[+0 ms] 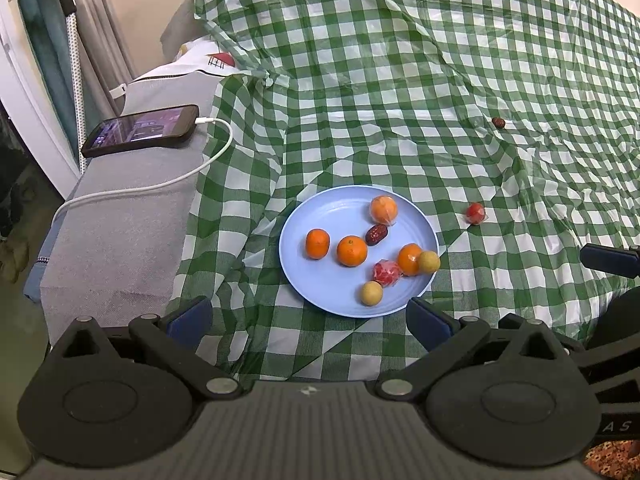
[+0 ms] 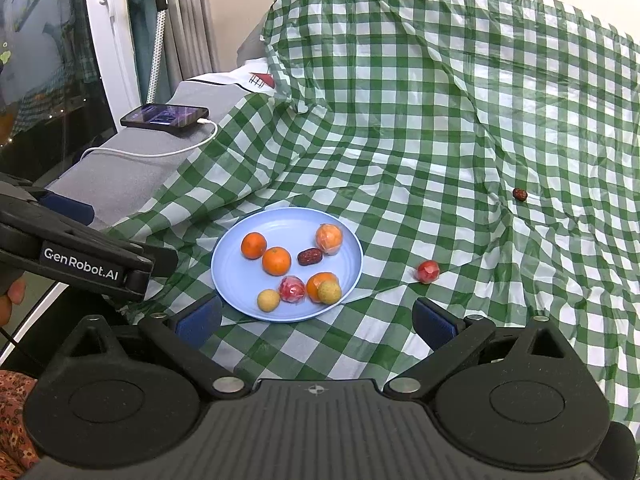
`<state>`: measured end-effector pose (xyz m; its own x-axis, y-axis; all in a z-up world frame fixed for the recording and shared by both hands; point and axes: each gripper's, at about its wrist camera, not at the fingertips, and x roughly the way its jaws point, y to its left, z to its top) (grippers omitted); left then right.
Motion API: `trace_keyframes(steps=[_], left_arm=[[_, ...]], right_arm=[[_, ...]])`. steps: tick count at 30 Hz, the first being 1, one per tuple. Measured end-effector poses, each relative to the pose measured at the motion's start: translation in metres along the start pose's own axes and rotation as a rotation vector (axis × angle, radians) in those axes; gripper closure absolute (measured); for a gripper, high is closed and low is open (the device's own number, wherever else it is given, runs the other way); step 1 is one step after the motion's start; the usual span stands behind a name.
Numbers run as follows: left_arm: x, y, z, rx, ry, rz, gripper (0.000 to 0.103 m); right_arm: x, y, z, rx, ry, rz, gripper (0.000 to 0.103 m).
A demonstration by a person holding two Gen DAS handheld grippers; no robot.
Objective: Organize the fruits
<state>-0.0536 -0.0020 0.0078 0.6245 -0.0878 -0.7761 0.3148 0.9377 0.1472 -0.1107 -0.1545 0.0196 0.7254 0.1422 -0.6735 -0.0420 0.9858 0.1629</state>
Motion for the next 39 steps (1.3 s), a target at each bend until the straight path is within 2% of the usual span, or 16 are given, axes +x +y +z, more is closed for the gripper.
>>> trace_keyframes(steps=[27, 33, 39], left_arm=[[0.019, -0.013, 0.009, 0.05, 0.04, -0.002, 0.0], [0.03, -0.018, 0.027, 0.037, 0.034, -0.013, 0.0], [0.049, -0.045, 0.054, 0.059, 0.031, -0.075, 0.0]], right_arm=[[0.019, -0.014, -0.002, 0.031, 0.039, 0.004, 0.002], [0.025, -0.034, 0.003, 0.076, 0.013, -0.042, 0.002], [0.029, -0.085, 0.014, 0.126, -0.03, -0.146, 0.002]])
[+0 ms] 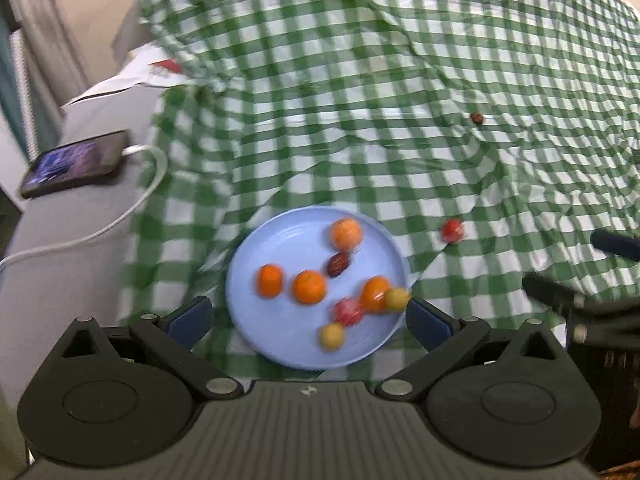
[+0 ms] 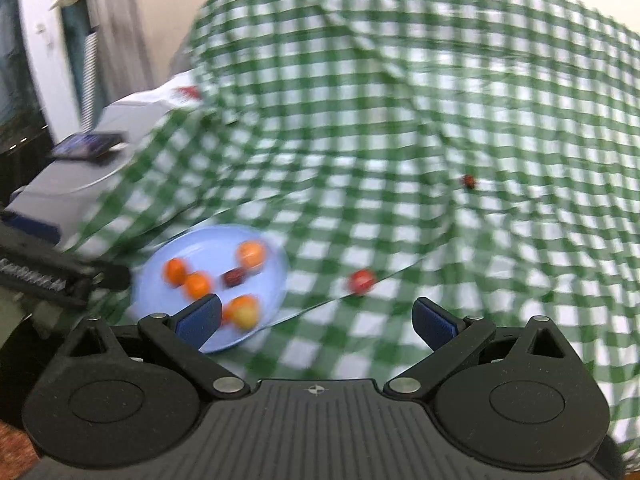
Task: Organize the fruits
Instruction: 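Grasp the red fruit on the cloth with the left tool while the right tool grasps the red date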
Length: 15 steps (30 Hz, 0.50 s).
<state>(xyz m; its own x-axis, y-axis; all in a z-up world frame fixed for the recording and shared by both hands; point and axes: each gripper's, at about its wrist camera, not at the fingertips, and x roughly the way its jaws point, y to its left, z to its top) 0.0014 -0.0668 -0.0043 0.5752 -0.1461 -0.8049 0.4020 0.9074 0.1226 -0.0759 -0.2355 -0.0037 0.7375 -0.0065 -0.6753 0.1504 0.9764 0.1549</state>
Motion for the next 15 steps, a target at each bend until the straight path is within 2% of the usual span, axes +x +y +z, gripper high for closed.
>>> trace_keyframes(steps=[7, 13, 15], left_arm=[[0.048, -0.057, 0.038, 0.109, 0.008, -0.089, 0.0], [0.109, -0.113, 0.062, 0.221, 0.035, -0.164, 0.0], [0.129, -0.128, 0.067, 0.247, 0.05, -0.174, 0.001]], right_arm=[[0.044, -0.082, 0.027, 0.05, -0.055, -0.138, 0.002], [0.125, -0.149, 0.063, 0.074, -0.084, -0.206, 0.002], [0.153, -0.166, 0.075, 0.07, -0.099, -0.211, 0.005]])
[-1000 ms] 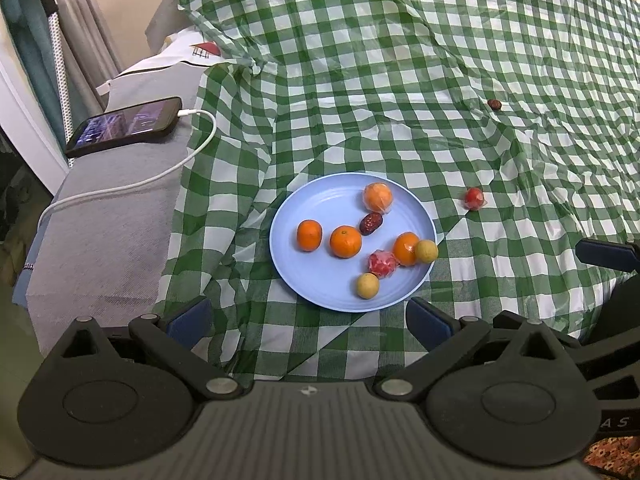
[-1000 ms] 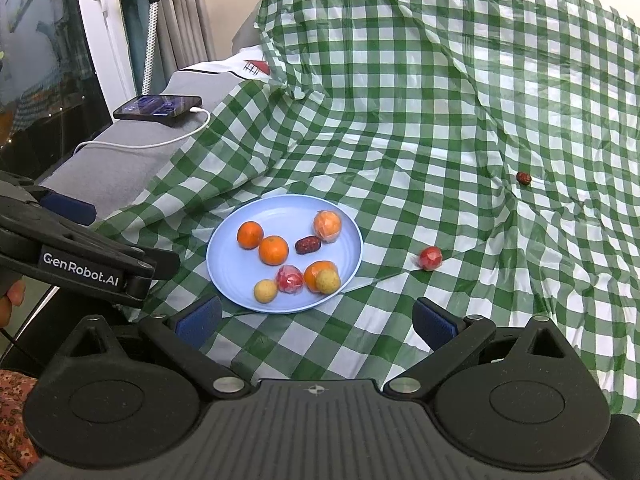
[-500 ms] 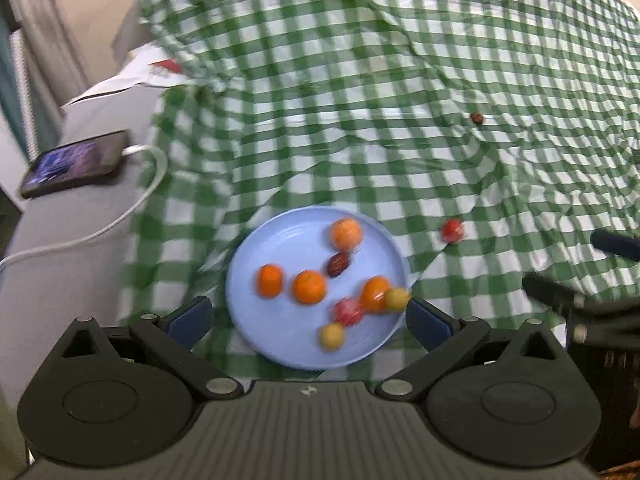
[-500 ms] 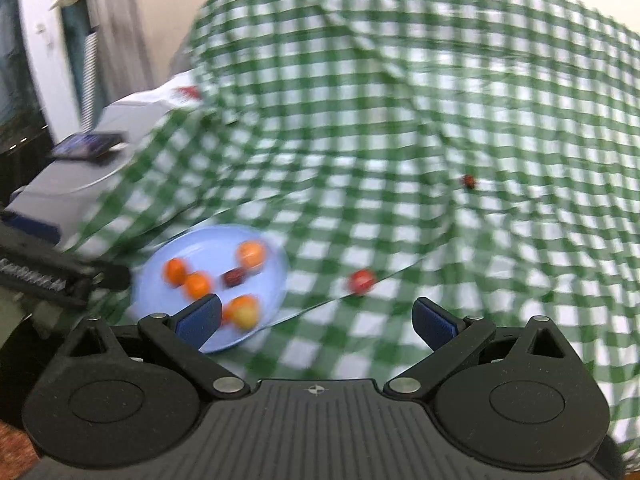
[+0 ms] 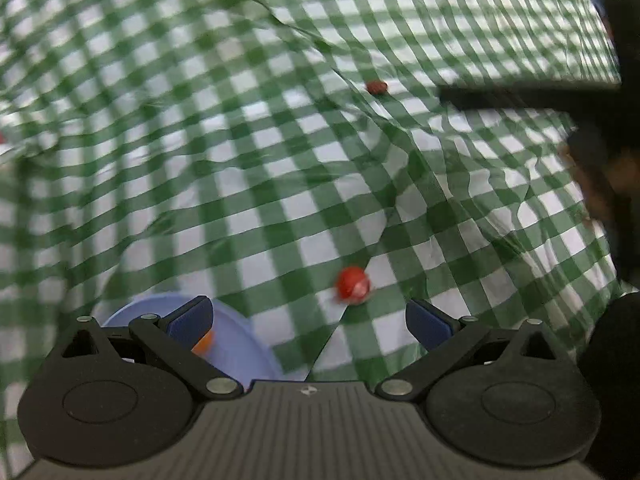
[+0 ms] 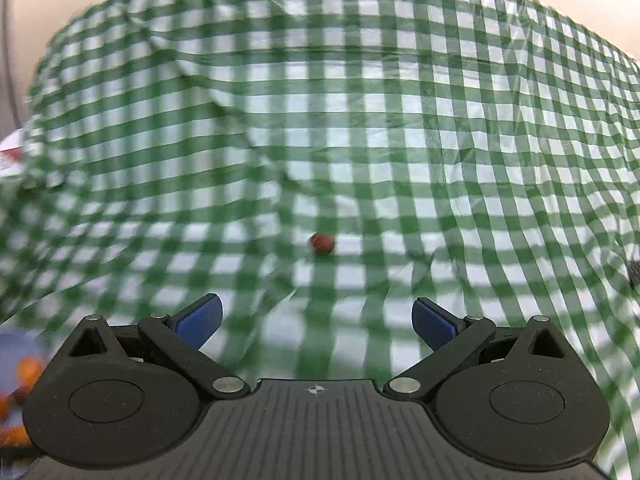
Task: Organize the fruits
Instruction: 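Grasp the red fruit on the cloth with the left tool while the right tool grasps the red date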
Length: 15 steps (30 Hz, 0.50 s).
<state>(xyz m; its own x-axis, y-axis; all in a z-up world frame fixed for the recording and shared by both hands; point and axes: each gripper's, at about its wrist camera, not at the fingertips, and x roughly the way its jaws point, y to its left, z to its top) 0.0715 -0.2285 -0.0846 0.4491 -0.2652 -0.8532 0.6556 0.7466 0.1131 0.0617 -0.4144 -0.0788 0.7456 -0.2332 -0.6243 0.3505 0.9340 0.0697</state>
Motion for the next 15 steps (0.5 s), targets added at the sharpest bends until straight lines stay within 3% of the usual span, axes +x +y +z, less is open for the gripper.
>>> trace_keyframes(steps=[2, 5, 6, 14, 15], left_arm=[[0.018, -0.007, 0.007, 0.016, -0.001, -0.013, 0.001], [0.041, -0.013, 0.014, 0.046, -0.017, -0.034, 0.008], [0.048, -0.016, 0.017, 0.057, -0.013, -0.041, 0.011], [0.084, -0.015, 0.019, 0.123, 0.035, -0.123, 0.026], [0.086, -0.016, 0.017, 0.135, 0.041, -0.125, 0.035]], right_arm=[[0.034, -0.007, 0.009, -0.014, -0.015, -0.01, 0.012], [0.083, -0.015, 0.018, -0.037, 0.007, 0.019, 0.043], [0.098, -0.017, 0.02, -0.043, 0.021, 0.031, 0.048], [0.176, -0.006, 0.018, -0.099, 0.098, 0.067, 0.047], [0.183, -0.006, 0.017, -0.099, 0.11, 0.07, 0.047]])
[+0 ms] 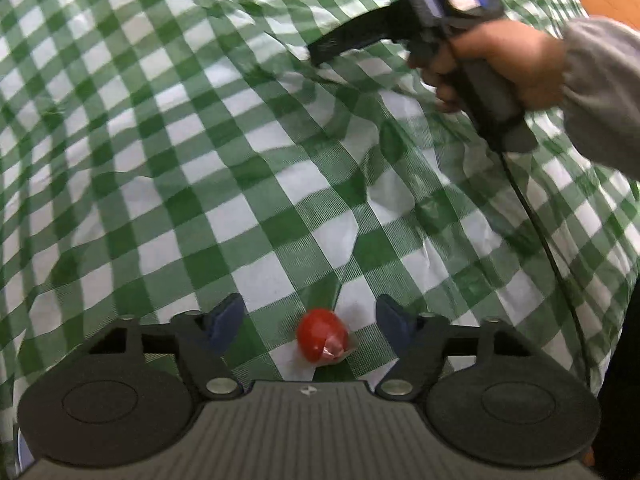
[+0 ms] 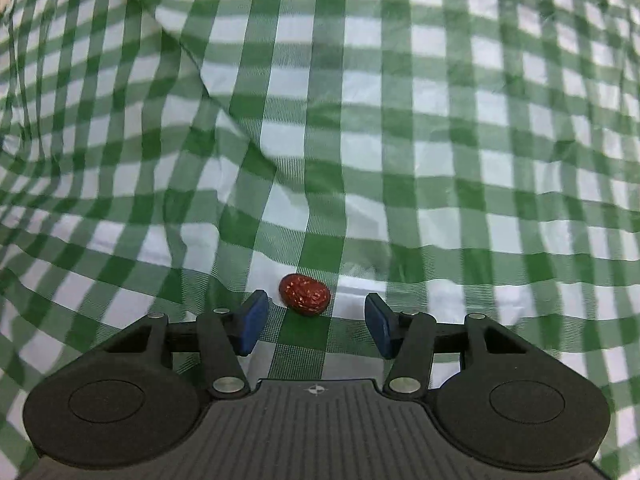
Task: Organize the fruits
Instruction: 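Grasp the red fruit on the cloth with the left tool while the right tool grasps the red date, then carry the red fruit and red date over the blue plate and lower them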
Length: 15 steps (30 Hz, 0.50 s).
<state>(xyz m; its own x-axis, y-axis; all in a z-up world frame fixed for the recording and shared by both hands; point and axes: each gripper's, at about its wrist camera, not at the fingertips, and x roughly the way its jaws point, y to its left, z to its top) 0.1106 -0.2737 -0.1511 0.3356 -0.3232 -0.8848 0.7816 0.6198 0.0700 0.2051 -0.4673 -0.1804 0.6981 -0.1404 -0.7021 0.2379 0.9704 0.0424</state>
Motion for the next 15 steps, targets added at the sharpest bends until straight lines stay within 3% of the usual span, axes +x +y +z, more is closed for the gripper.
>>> trace_keyframes(steps=[2, 3, 4, 8, 15], left_arm=[[0.006, -0.001, -0.003, 0.015, 0.022, -0.001, 0.057], [0.008, 0.0, -0.004, 0.019, 0.028, -0.019, 0.067], [0.006, -0.001, -0.004, 0.019, 0.022, -0.029, 0.075], [-0.005, -0.002, -0.005, 0.027, -0.002, -0.015, 0.075], [-0.05, 0.017, 0.002, -0.073, -0.07, 0.029, 0.075]], right_arm=[[0.005, 0.0, -0.001, 0.007, -0.027, 0.004, 0.046], [0.006, 0.001, -0.002, 0.001, -0.032, 0.008, 0.056], [0.005, 0.002, -0.002, -0.011, -0.04, 0.014, 0.074], [-0.007, 0.009, -0.001, -0.046, -0.081, -0.012, 0.076], [-0.048, -0.02, 0.013, 0.066, -0.144, -0.101, 0.076]])
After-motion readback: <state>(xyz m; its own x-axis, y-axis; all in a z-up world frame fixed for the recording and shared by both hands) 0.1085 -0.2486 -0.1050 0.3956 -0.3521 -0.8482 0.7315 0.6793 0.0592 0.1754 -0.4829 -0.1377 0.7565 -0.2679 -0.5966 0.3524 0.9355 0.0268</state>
